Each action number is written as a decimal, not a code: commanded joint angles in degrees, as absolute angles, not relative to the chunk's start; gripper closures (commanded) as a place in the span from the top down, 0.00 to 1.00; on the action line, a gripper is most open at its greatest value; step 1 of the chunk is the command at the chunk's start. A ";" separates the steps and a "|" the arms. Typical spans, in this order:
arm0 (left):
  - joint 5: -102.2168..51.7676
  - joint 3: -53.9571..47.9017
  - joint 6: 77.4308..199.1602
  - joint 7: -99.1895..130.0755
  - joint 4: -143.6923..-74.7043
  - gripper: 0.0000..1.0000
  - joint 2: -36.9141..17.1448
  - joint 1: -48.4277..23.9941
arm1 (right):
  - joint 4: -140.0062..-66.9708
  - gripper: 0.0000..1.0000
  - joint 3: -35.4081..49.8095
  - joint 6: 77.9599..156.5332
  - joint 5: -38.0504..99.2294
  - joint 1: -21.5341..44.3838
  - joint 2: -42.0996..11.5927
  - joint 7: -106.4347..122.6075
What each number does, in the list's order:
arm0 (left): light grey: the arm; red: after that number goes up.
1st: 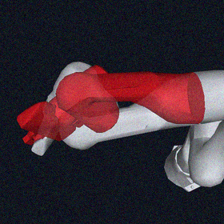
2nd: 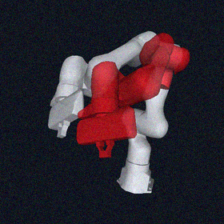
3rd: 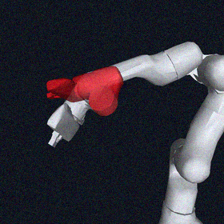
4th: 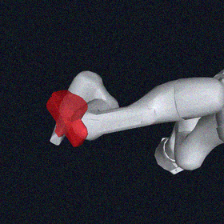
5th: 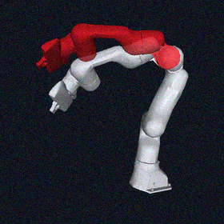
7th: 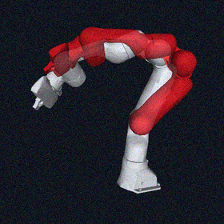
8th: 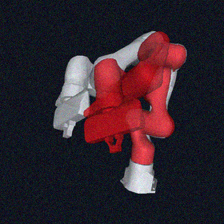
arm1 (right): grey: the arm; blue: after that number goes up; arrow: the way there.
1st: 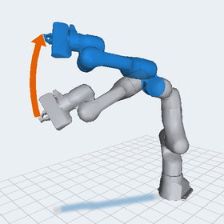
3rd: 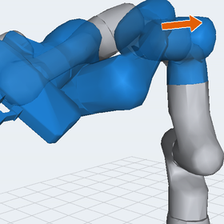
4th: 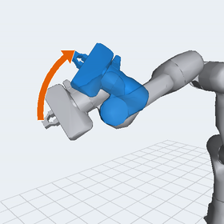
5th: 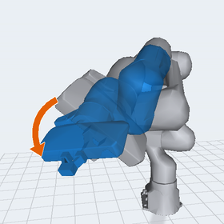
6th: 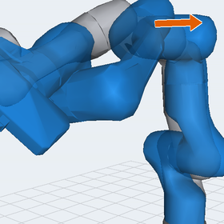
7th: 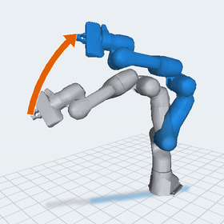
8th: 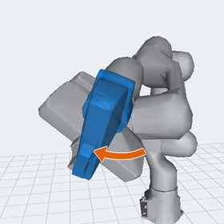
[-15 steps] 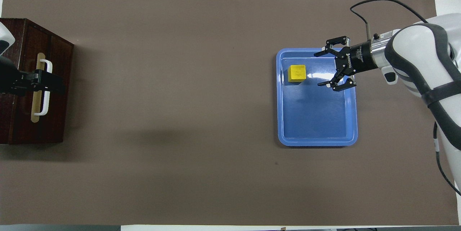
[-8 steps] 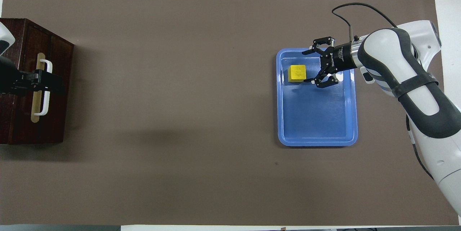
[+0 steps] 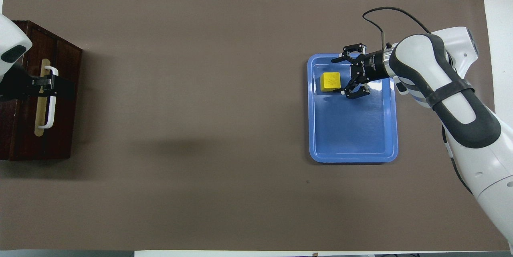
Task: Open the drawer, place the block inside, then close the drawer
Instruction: 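Lower the right gripper onto the yellow cube while the left gripper pulls the drawer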
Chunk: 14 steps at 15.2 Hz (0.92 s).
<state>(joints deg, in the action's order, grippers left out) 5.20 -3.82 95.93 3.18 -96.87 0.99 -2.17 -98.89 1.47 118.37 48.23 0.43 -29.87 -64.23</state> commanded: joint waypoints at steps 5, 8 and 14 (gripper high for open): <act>22.39 -3.43 104.84 7.72 -102.04 1.00 -2.01 -6.24 | -99.32 1.00 1.58 118.48 49.57 -0.35 -30.50 -60.64; 28.65 -3.43 107.13 12.29 -102.13 1.00 -6.67 -7.38 | -99.32 1.00 1.58 118.48 49.57 -0.35 -30.50 -60.73; 34.44 -3.08 116.01 14.85 -107.22 1.00 -9.75 -5.10 | -99.58 0.44 1.49 119.00 49.66 0.00 -30.50 -61.69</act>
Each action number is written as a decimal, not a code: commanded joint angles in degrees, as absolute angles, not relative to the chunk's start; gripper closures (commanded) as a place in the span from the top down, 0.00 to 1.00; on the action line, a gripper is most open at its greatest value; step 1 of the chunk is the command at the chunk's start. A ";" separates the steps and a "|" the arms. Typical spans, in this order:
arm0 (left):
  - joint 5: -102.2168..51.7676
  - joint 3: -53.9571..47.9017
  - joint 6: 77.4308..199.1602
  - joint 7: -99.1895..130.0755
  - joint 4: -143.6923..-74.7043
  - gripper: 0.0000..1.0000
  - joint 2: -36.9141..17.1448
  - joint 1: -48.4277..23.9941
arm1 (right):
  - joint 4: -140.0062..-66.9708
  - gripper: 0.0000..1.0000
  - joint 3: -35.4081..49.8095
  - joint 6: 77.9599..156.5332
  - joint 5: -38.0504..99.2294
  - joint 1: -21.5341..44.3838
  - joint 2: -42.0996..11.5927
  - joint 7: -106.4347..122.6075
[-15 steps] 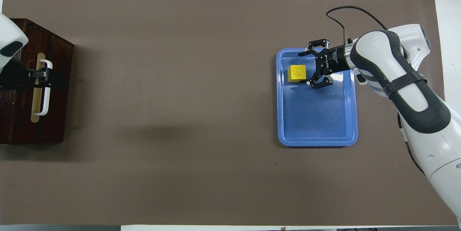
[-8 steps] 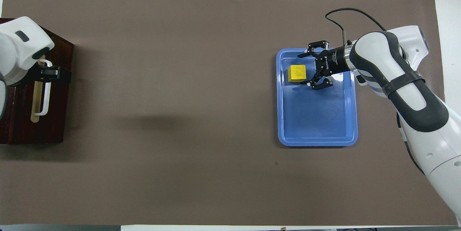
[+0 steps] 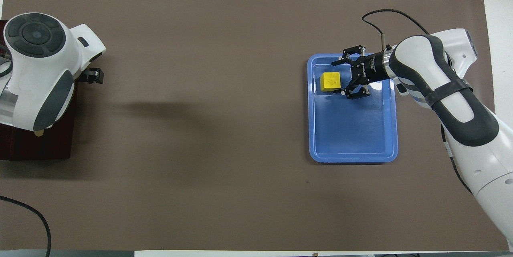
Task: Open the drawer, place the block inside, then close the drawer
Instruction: 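Lower the right gripper onto the yellow cube while the left gripper pulls the drawer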
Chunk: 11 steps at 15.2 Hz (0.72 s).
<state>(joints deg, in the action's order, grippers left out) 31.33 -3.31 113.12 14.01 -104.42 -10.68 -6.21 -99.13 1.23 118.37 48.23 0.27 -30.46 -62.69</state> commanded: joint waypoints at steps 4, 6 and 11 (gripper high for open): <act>35.42 -2.90 116.63 15.38 -108.63 1.00 -11.42 -3.87 | -99.06 0.00 1.49 119.44 49.31 0.44 -30.32 -65.30; 35.42 -2.90 116.81 15.47 -108.63 1.00 -11.95 -2.99 | -98.79 0.00 1.49 119.36 48.96 0.44 -30.23 -65.65; 35.51 -2.90 117.68 15.47 -110.38 1.00 -12.57 -2.72 | -95.99 0.00 1.32 115.77 47.56 0.44 -29.36 -67.76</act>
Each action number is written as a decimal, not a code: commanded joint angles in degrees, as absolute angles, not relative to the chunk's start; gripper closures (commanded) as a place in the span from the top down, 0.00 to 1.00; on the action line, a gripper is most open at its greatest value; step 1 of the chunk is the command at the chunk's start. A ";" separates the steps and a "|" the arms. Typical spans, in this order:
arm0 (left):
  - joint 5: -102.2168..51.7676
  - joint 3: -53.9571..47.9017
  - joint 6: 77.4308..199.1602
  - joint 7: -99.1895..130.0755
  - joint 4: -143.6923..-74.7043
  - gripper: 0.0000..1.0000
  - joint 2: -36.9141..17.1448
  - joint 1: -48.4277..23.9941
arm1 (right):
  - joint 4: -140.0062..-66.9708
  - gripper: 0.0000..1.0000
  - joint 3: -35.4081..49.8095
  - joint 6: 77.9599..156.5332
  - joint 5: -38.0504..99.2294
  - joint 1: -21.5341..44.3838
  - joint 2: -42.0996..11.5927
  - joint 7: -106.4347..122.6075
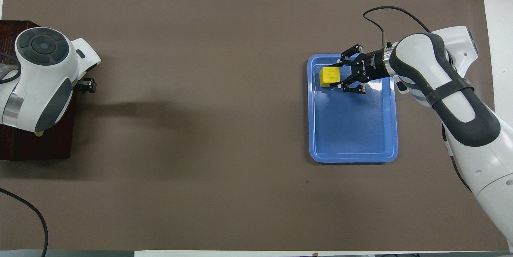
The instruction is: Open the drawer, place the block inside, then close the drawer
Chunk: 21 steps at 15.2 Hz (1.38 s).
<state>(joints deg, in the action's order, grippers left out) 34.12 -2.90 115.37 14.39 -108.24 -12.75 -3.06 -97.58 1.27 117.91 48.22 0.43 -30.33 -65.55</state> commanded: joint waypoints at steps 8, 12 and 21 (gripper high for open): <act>35.33 -3.43 118.21 15.56 -111.88 1.00 -12.30 -4.30 | -90.26 0.00 1.49 104.43 41.05 2.11 -22.34 -72.95; 33.23 -3.52 118.30 15.64 -111.88 1.00 -12.30 -7.98 | -90.26 0.00 1.41 101.43 40.96 2.20 -17.85 -75.85; 28.30 -3.52 116.72 15.82 -111.45 1.00 -12.13 -15.64 | -90.09 0.00 1.58 100.28 39.64 2.20 -15.38 -78.13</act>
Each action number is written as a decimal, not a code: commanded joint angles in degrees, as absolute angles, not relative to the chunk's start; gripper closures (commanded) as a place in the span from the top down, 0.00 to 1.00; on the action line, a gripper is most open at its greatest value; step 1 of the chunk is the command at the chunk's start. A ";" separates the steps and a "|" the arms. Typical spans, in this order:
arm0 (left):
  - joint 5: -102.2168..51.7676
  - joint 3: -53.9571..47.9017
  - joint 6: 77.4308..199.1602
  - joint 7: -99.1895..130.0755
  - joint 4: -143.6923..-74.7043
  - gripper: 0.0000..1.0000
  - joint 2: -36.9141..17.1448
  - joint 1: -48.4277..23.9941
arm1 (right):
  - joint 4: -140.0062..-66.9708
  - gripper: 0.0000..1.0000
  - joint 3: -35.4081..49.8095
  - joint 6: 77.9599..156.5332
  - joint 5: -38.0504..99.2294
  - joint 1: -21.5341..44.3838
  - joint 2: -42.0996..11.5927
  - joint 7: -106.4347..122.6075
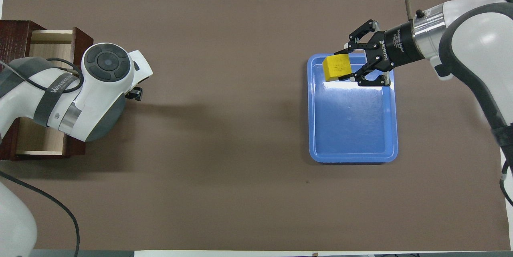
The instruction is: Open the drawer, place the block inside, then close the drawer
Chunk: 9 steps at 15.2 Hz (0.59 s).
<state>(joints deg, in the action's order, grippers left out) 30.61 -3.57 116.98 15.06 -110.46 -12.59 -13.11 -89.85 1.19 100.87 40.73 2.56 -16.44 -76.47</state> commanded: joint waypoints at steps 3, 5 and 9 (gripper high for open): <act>28.30 -3.52 116.19 15.65 -111.10 1.00 -12.04 -15.73 | -90.09 0.00 1.58 99.93 39.55 2.11 -15.38 -78.13; 28.30 -3.52 114.80 14.77 -109.61 1.00 -11.78 -15.21 | -90.09 0.00 1.58 99.93 39.64 2.11 -15.38 -78.13; 21.03 -3.43 105.50 13.98 -99.09 1.00 -11.51 -15.20 | -90.09 0.00 1.58 99.84 39.55 2.11 -15.38 -78.13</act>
<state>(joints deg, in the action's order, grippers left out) 25.15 -3.85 111.83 14.97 -105.39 -12.13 -14.17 -89.85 1.19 100.80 40.73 2.56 -16.34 -76.50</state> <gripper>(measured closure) 0.000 0.449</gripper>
